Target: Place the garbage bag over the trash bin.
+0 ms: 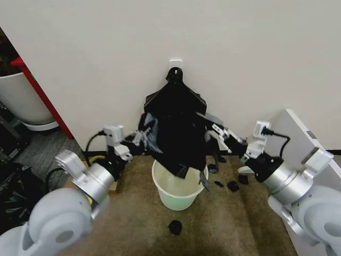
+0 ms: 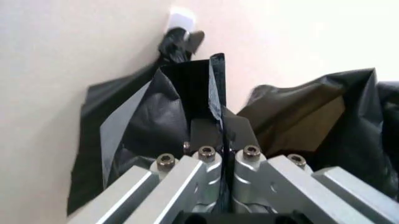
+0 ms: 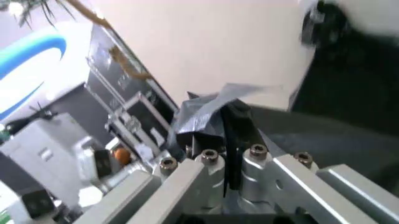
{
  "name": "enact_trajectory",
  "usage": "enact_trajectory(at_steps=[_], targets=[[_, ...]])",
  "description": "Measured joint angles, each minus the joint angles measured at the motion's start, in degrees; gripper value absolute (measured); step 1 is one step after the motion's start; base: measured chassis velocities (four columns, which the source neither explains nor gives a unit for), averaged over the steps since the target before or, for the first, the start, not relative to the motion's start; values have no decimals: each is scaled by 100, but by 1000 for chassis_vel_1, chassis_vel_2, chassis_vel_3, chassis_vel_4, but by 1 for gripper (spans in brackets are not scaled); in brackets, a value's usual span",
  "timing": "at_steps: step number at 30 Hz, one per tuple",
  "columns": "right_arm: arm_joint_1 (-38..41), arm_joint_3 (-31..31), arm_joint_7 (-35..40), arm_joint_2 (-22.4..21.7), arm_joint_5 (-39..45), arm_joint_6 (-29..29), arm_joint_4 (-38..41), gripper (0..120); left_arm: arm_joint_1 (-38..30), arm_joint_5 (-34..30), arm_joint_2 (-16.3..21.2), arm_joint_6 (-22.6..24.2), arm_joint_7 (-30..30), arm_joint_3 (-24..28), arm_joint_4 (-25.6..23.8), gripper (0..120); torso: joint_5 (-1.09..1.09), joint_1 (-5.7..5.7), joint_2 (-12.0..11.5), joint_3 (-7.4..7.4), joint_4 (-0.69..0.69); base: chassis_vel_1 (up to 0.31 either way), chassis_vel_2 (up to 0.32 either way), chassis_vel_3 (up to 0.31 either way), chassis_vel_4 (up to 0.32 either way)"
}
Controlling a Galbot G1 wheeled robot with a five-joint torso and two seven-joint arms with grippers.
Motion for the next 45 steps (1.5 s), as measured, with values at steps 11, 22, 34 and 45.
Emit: enact_trajectory(at_steps=[11, 22, 34, 45], targets=[[385, -1324, 355, 812, -721, -52, -731, 0, 60, -17, -38, 23, -32, -38, 1, 0, 1, 0, 0, 0, -1, 0, 0, 0, 0], [-736, -776, 373, 776, -1270, 78, -946, 0, -18, 650, -850, 8, 71, 670, 458, 0, 2, 0, 0, -1, -3, 0, 0, 0, 0], [-1040, -50, 398, 277, -1206, 223, -841, 0, -1019, 658, -978, -58, 108, 1714, 918, 0, 4, 0, 0, -1, -1, 0, 0, 0, 0], [-1365, 310, 410, 226, -1254, 146, -929, 0, -1818, 333, -1123, 0, -72, 2539, 1504, 0, 3, 0, 0, 0, -3, 0, 0, 0, 0]])
